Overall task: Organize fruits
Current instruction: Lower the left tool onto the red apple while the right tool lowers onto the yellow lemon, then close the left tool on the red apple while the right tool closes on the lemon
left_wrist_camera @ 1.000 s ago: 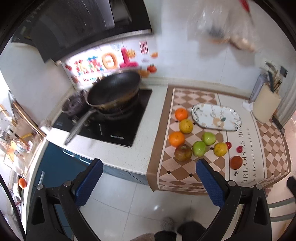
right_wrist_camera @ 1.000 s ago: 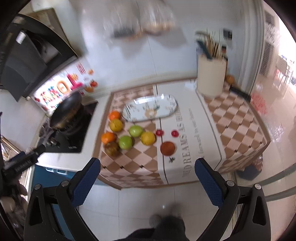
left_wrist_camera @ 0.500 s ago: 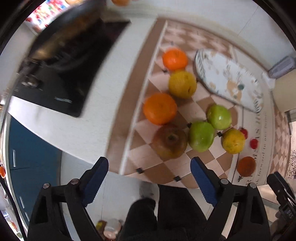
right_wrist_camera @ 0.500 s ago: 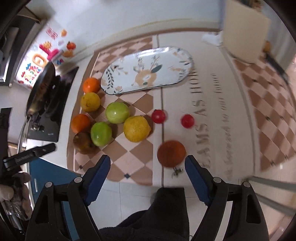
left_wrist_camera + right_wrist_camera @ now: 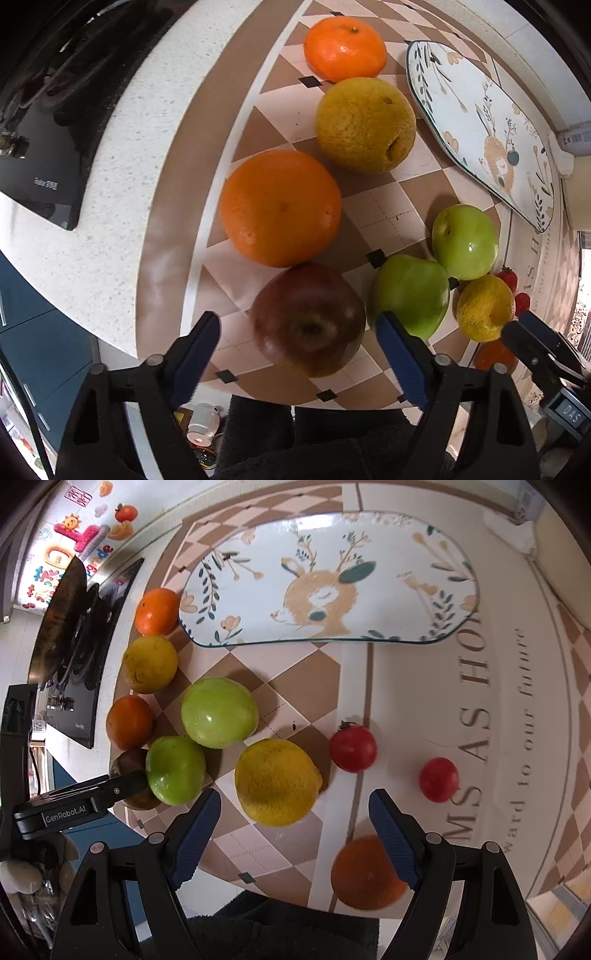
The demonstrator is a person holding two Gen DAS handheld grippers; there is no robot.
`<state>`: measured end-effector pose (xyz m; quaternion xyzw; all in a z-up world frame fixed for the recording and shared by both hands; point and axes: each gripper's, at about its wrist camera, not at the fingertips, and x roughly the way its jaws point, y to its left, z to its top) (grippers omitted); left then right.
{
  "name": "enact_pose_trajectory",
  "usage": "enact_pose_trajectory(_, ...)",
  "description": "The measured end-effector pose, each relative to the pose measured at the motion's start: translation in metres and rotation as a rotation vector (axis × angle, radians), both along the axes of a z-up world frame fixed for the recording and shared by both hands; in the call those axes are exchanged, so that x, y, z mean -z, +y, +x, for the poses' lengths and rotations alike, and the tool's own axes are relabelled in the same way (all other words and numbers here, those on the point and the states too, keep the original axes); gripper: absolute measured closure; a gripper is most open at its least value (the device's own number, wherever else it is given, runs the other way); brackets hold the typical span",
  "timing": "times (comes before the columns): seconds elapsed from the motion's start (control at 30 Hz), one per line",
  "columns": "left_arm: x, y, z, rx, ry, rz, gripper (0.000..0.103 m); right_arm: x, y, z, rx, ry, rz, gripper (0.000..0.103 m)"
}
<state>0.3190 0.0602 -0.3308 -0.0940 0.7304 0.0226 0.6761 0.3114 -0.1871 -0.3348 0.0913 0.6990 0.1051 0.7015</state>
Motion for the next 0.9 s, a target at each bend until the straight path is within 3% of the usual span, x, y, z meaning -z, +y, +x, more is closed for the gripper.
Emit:
enact_pose_trajectory(0.13,0.002,0.007,0.000,0.003,-0.022,-0.017,0.026,0.017,0.008,0.012,-0.016,0.042,0.018,0.027)
enact_pose_trajectory(0.23,0.003,0.002,0.007,0.018,-0.029,-0.038,0.041,0.027,0.013,0.016,-0.028,0.069,0.046,0.030)
enact_pose_trajectory(0.3,0.000,-0.005,0.009,0.042,-0.029,-0.015,0.042,0.029,0.015,0.016,-0.030,0.083,0.093,0.041)
enact_pose_trajectory(0.4,0.003,-0.009,0.007,0.051,-0.033,-0.014,0.040,0.026,0.019,0.017,-0.047,0.086,0.075,0.044)
enact_pose_trajectory(0.67,0.025,-0.006,0.000,0.034,-0.020,-0.042,0.036,0.028,0.034,0.029,-0.106,0.110,0.052,0.042)
enact_pose_trajectory(0.9,0.023,-0.016,-0.001,0.064,-0.007,0.030,0.038,0.027,0.030,0.024,-0.138,0.122,0.024,0.043)
